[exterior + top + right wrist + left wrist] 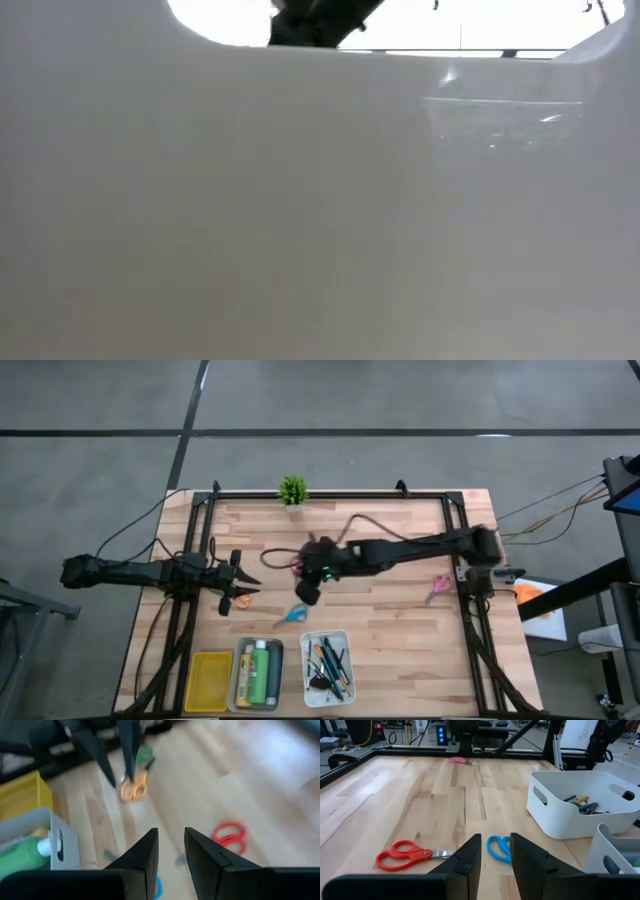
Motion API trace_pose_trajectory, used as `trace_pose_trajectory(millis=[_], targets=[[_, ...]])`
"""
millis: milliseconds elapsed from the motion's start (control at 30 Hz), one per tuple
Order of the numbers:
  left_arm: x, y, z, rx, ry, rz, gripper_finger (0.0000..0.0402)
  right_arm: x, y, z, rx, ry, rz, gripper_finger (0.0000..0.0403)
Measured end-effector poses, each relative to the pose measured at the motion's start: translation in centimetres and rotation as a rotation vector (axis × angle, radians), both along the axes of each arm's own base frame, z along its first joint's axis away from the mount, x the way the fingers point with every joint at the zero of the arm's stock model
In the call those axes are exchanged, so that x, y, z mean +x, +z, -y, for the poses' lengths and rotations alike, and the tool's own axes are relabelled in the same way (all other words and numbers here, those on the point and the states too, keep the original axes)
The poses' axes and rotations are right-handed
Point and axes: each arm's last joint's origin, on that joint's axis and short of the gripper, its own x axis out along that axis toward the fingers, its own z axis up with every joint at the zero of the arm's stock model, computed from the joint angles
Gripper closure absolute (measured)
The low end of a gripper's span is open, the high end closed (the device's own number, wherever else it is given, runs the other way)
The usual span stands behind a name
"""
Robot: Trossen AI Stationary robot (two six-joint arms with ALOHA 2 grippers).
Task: Pick & Place Paint Supplies
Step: Put the blue scissors into the yellow bin
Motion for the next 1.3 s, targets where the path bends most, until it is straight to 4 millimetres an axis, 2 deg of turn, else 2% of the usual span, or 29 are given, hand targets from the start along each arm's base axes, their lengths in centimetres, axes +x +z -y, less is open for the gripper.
trace_pose_trajectory(millis=[233,533,733,1000,1300], targets=[[0.0,0.0,0.0,0.000,0.000,-0.005,0.0297,-7.0,1.5,0.3,-0.053,-0.063,0.239,0.0309],[0.0,-0.1,0.0,0.000,0.000,-0.006,0.0297,-17.3,0.4,1.0,-0.059,-0.099,0.365,0.0309],[0.0,-0.1,0.0,0.000,0.000,-0.005,0.0297,-22.7,-0.3,1.3,-0.064,-0.095,0.437,0.0309],[0.0,-0.1,0.0,0.000,0.000,-0.007,0.0297,-26.5,-0.8,1.5,-0.086,-0.084,0.544,0.0309],[0.0,-0.1,0.0,0.000,0.000,-0.007,0.0297,-27.7,-0.8,1.6,-0.086,-0.084,0.577,0.0309]])
